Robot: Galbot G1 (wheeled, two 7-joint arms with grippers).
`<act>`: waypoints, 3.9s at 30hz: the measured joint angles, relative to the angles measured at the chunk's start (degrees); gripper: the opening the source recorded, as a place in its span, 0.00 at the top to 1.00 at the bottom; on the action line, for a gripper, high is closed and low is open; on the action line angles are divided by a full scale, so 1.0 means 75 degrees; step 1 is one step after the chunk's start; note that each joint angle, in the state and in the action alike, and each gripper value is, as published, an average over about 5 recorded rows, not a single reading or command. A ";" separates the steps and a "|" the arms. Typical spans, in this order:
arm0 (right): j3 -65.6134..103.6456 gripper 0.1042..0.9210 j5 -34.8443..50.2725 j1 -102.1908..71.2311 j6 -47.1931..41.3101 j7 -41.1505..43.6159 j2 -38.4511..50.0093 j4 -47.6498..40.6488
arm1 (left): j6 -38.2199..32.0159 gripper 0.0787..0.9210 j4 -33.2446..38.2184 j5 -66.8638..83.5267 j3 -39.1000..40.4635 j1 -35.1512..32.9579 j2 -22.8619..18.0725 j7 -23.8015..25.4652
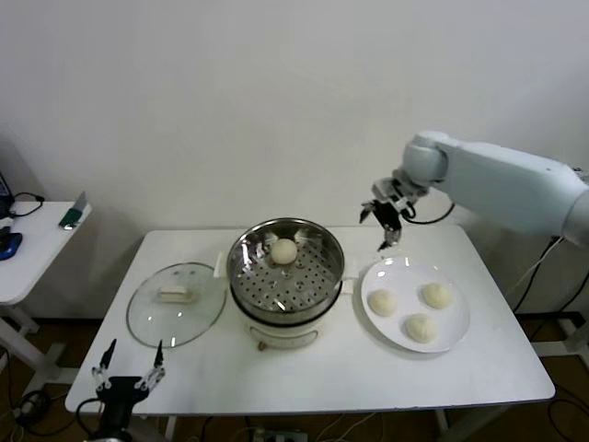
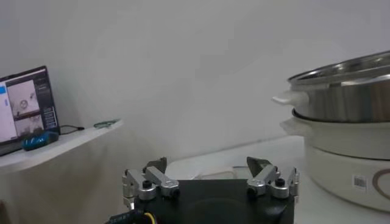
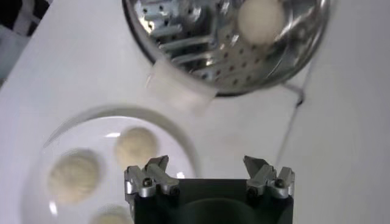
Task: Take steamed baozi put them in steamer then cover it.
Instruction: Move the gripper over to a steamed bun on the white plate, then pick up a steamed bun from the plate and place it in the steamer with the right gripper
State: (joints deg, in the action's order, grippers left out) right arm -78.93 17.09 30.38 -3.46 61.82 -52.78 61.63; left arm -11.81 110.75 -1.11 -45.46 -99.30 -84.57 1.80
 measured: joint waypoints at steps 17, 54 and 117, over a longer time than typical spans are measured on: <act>0.1589 0.12 -0.1056 -0.2304 -0.0459 0.0154 -0.0043 -0.0843 | 0.0101 0.12 -0.0012 -0.0006 -0.0064 -0.0073 -0.0017 -0.0022; 0.2026 0.31 -0.1069 -0.2480 -0.0386 0.0356 -0.0506 -0.1640 | 0.0103 0.12 -0.0007 -0.0131 0.0055 -0.0132 -0.0110 -0.0043; -0.1256 0.19 0.3787 0.0199 -0.1882 -0.1197 -0.4316 -0.0874 | 0.0155 0.12 0.0595 -0.0166 0.0358 -0.0300 -0.0122 -0.0246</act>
State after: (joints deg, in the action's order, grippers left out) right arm -88.36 45.49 31.87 -17.57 52.84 -85.15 55.08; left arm -10.65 115.21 -2.35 -42.77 -101.54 -85.48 -0.05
